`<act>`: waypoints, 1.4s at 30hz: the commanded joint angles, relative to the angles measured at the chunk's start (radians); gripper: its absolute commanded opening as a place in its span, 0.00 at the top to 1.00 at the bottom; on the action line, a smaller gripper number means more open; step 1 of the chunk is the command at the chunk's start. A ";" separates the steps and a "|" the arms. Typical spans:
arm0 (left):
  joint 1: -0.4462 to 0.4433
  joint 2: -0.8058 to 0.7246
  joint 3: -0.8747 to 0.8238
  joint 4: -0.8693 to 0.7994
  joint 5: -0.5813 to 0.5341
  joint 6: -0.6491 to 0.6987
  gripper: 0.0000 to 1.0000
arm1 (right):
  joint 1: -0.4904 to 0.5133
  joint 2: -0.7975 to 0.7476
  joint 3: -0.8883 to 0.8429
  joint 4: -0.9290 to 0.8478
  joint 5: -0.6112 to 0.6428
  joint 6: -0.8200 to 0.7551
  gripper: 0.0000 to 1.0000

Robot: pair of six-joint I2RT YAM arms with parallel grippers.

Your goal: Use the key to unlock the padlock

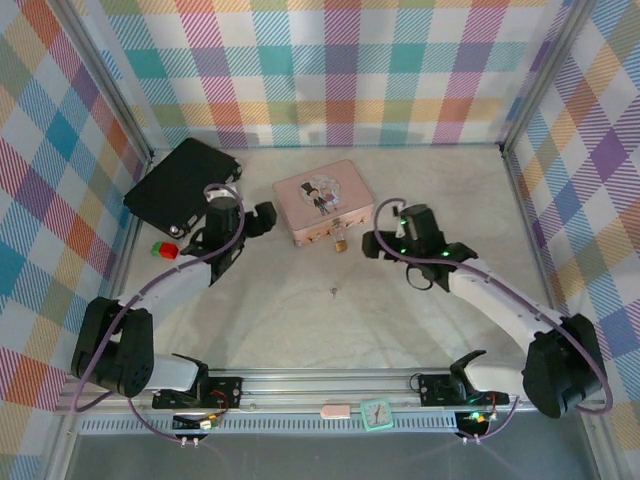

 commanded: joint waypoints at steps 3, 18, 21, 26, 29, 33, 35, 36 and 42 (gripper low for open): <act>-0.051 -0.031 -0.070 -0.038 -0.005 -0.142 0.11 | 0.193 0.165 0.124 -0.214 -0.047 0.133 0.10; -0.051 -0.023 -0.092 -0.079 -0.124 -0.125 0.09 | 0.387 0.529 0.348 -0.341 0.063 0.272 0.44; -0.051 -0.030 -0.093 -0.083 -0.123 -0.117 0.09 | 0.384 0.567 0.379 -0.343 0.076 0.255 0.48; -0.051 -0.050 -0.108 -0.092 -0.133 -0.114 0.09 | 0.379 0.612 0.404 -0.351 0.102 0.218 0.54; -0.052 -0.059 -0.115 -0.091 -0.136 -0.116 0.09 | 0.371 0.637 0.414 -0.343 0.110 0.196 0.57; -0.051 -0.070 -0.113 -0.102 -0.136 -0.114 0.09 | 0.361 0.661 0.427 -0.335 0.118 0.151 0.61; -0.051 -0.075 -0.113 -0.103 -0.139 -0.115 0.09 | 0.359 0.668 0.425 -0.328 0.111 0.136 0.63; -0.051 -0.078 -0.114 -0.104 -0.140 -0.116 0.09 | 0.357 0.670 0.422 -0.322 0.109 0.130 0.64; -0.051 -0.093 -0.117 -0.103 -0.126 -0.130 0.09 | 0.323 0.675 0.404 -0.268 0.087 0.099 0.65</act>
